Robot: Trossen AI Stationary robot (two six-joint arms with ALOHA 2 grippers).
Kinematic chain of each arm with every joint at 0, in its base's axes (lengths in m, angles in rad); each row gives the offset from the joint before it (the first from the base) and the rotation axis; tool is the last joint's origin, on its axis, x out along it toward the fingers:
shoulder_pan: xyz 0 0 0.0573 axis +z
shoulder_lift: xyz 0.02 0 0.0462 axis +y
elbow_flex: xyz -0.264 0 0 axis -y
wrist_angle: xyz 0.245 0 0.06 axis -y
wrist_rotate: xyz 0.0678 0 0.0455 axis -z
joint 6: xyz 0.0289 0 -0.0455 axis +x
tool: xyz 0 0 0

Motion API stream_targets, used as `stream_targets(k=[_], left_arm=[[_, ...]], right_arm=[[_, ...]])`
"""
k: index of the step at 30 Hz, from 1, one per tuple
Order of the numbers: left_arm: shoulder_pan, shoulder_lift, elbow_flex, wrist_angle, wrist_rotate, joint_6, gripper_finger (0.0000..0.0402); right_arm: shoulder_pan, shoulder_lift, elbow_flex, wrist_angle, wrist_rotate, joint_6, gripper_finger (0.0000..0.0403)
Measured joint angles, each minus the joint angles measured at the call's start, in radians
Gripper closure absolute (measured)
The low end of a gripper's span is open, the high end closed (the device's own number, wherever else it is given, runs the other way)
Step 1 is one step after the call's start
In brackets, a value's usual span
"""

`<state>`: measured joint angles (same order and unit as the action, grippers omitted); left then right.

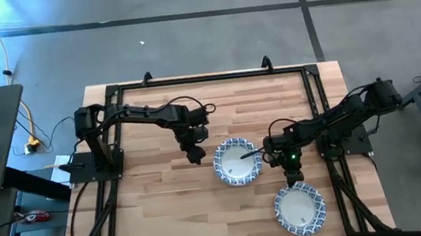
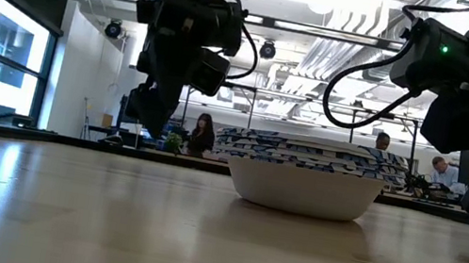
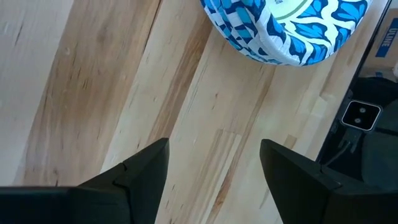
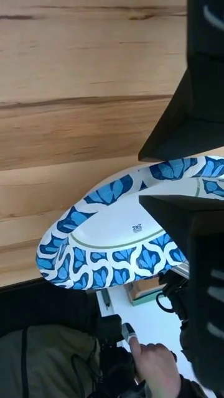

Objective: Nest bowls inside each other
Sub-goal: Stack the white patterned bowl on top of the other white patterned bowls

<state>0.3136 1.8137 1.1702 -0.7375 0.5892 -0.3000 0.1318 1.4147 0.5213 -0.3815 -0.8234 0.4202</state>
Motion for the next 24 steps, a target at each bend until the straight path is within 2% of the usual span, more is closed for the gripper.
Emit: stream_targets(k=[5,14,24], left_arm=[[0.002,0.000,0.000,0.000,-0.022,0.000,0.0161],[0.017,0.000,0.000,0.000,-0.030,0.001,0.0161],[0.016,0.000,0.000,-0.002,-0.029,0.016,0.0160]], right_arm=[[0.000,0.000,0.000,-0.001,0.000,-0.002,0.0330],[0.000,0.000,0.000,-0.001,-0.001,-0.002,0.0386],[0.000,0.000,0.000,-0.001,-0.003,0.008,0.0391]])
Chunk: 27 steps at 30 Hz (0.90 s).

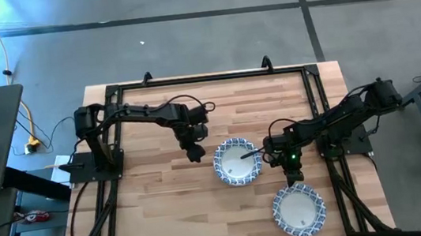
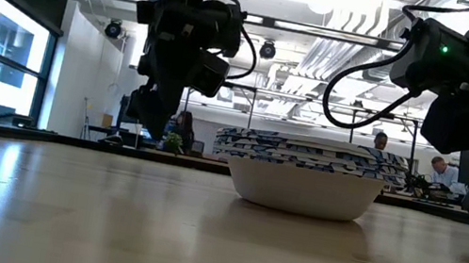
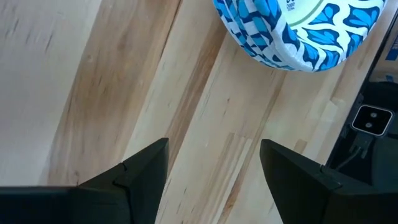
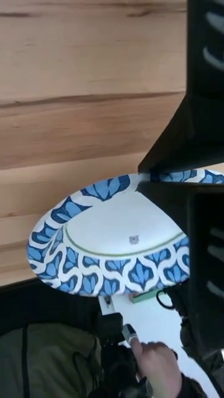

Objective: Nest bowls inside each other
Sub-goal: Stack the white patterned bowl on top of the other white patterned bowls

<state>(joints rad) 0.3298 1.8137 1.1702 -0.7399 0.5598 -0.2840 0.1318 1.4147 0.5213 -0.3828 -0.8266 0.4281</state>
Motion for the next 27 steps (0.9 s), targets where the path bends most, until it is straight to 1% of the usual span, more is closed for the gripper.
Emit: stream_targets(k=[7,13,22,27], left_arm=[[0.013,0.000,0.000,-0.010,-0.005,0.018,0.0161],[0.031,0.000,0.000,-0.036,-0.008,0.044,0.0161],[0.046,0.000,0.000,-0.086,-0.012,0.099,0.0161],[0.065,0.000,0.000,-0.114,-0.015,0.129,0.0161]], right_arm=[[0.000,0.000,0.000,0.000,-0.049,0.026,0.0400],[0.000,-0.002,0.004,0.006,-0.068,0.046,0.0402],[0.000,-0.003,0.067,0.006,-0.115,0.046,0.0403],[0.000,-0.003,0.103,-0.022,-0.130,0.046,0.0403]])
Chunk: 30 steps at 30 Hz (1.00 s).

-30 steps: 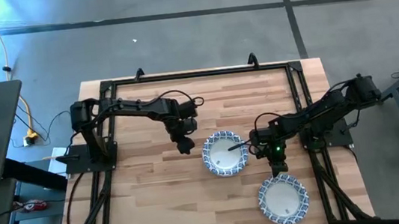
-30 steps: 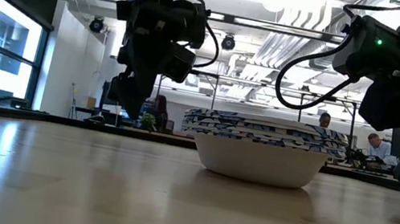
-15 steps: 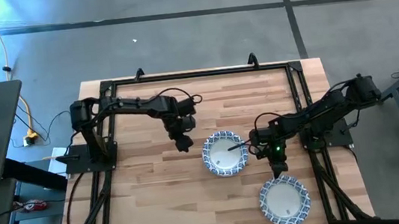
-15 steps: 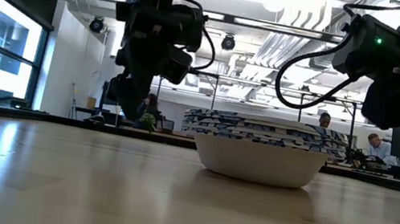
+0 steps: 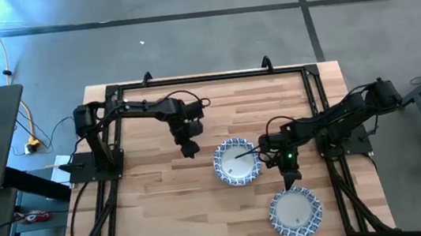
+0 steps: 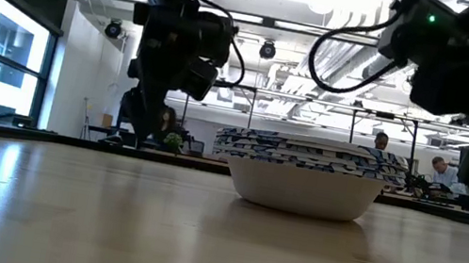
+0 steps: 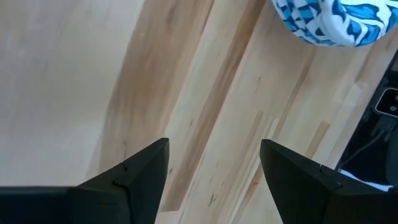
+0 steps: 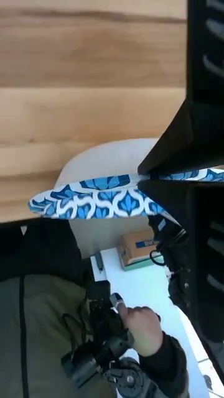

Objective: Nest bowls inside each other
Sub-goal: Stack the white patterned bowl on top of the other white patterned bowls

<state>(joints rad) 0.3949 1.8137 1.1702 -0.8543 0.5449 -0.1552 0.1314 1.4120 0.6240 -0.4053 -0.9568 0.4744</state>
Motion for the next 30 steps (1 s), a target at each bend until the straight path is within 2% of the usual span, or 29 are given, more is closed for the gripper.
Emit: stream_targets(k=[9,19,30], left_arm=[[0.028,0.000,0.000,-0.018,0.000,0.049,0.0161],[0.044,0.000,0.000,-0.044,0.000,0.097,0.0161],[0.052,0.000,-0.031,-0.073,0.001,0.133,0.0161]], right_arm=[[-0.004,0.000,0.045,-0.011,-0.042,0.022,0.0403],[-0.057,0.000,0.088,-0.047,-0.083,0.016,0.0403],[-0.149,0.000,0.168,-0.125,-0.120,-0.075,0.0403]])
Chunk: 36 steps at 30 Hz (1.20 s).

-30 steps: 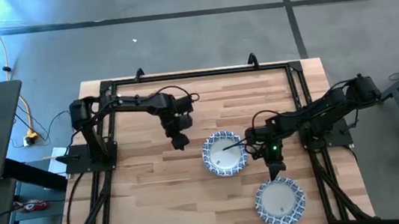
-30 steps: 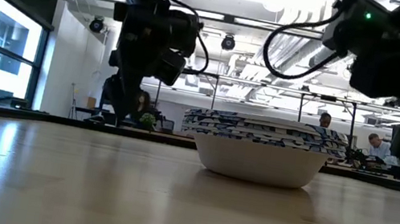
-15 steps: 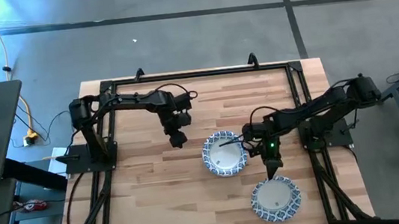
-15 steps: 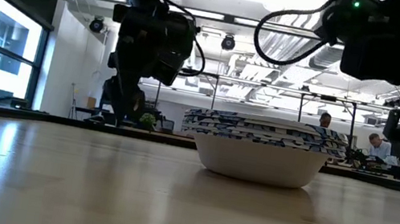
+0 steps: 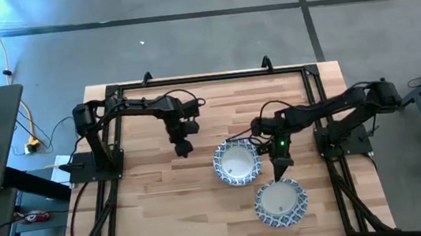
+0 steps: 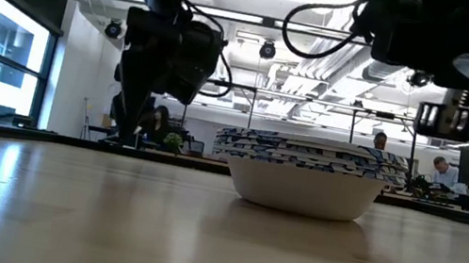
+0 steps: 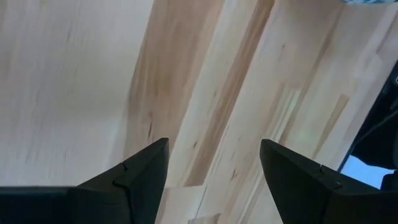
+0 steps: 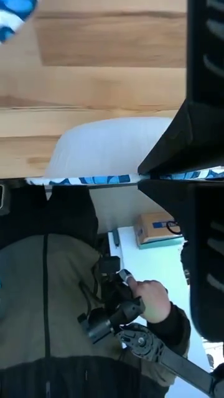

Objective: Nest bowls inside each other
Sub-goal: Stack the white patterned bowl on top of the other white patterned bowls

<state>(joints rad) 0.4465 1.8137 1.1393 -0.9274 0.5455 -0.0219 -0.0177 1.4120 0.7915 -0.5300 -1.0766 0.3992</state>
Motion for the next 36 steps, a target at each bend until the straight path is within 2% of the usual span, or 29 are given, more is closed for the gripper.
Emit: stream_targets(k=[10,22,30,36], left_arm=[[0.017,0.000,-0.060,0.010,0.001,0.022,0.0161],[0.051,0.000,-0.074,0.007,0.002,0.044,0.0161],[0.085,0.000,-0.074,0.007,0.002,0.060,0.0161],[0.109,0.000,-0.074,0.007,0.000,0.069,0.0161]], right_arm=[[-0.156,0.000,0.107,-0.191,-0.027,-0.177,0.0403],[-0.376,0.000,0.165,-0.239,-0.104,-0.298,0.0403],[-0.507,0.002,0.165,-0.226,-0.112,-0.340,0.0403],[-0.566,0.009,0.165,-0.105,-0.094,-0.299,0.0403]])
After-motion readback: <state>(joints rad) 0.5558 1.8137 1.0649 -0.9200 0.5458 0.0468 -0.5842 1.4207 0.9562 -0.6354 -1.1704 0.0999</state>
